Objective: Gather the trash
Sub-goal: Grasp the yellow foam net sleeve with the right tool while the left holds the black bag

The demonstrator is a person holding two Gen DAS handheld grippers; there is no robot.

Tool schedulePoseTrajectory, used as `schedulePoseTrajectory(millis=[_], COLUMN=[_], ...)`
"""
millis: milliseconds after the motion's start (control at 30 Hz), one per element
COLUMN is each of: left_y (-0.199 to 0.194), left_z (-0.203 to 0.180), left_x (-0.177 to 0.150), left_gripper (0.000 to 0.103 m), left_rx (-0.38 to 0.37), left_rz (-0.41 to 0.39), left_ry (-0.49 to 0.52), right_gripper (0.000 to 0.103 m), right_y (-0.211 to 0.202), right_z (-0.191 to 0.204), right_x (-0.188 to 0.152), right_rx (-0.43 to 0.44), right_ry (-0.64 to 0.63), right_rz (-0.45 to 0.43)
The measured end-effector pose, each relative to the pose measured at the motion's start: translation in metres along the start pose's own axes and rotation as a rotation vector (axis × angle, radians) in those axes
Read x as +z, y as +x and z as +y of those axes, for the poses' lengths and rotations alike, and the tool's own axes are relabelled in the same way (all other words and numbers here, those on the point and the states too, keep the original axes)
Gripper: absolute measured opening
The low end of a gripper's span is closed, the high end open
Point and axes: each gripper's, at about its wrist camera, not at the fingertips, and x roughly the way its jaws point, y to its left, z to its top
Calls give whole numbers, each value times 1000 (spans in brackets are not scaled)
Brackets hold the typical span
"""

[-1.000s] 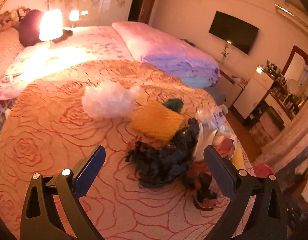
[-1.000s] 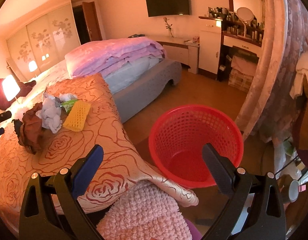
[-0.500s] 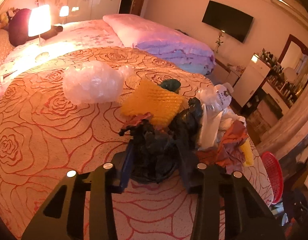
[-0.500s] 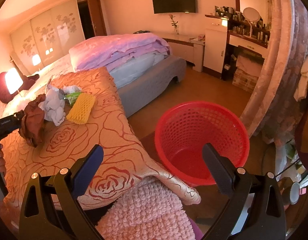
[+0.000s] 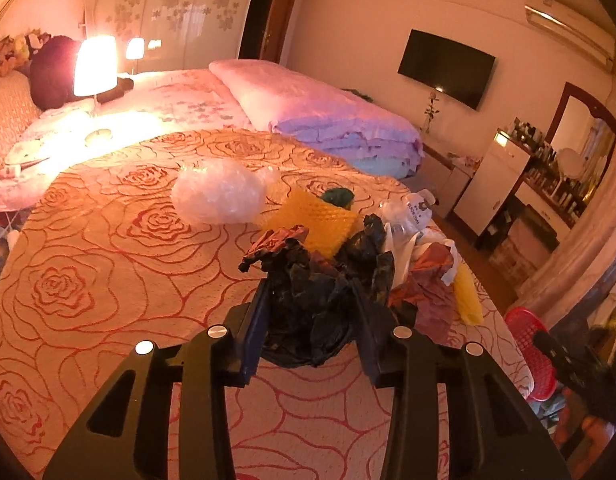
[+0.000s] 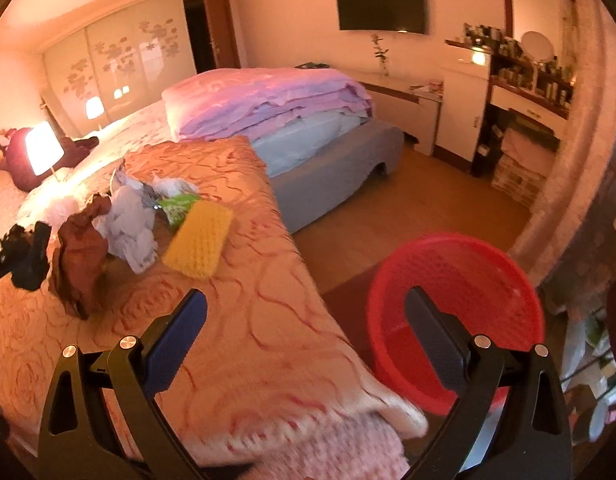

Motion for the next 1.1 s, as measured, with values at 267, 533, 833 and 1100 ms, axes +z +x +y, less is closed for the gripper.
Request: schedulePoseTrajectory(millis=[267,533,833,1100], left_y=[1,7,12,6], left_z=[6,14,11,-1], left_x=[-3,-6,-9,-10], left_gripper=[37,37,37,37], left_rx=[12,19,26,22], left_rz=[-9,5,18,4], left_ry=[-2,-12,-7,17], right_gripper=[96,86,42,36], right_y=[42,78,84,58], right_z=[32,57,58,50], right_x=[28,34,28,16], right_rx=[51,78,96,111], right_ry=[-51,-132,-173,-159], right_rz=[29,104,111,88])
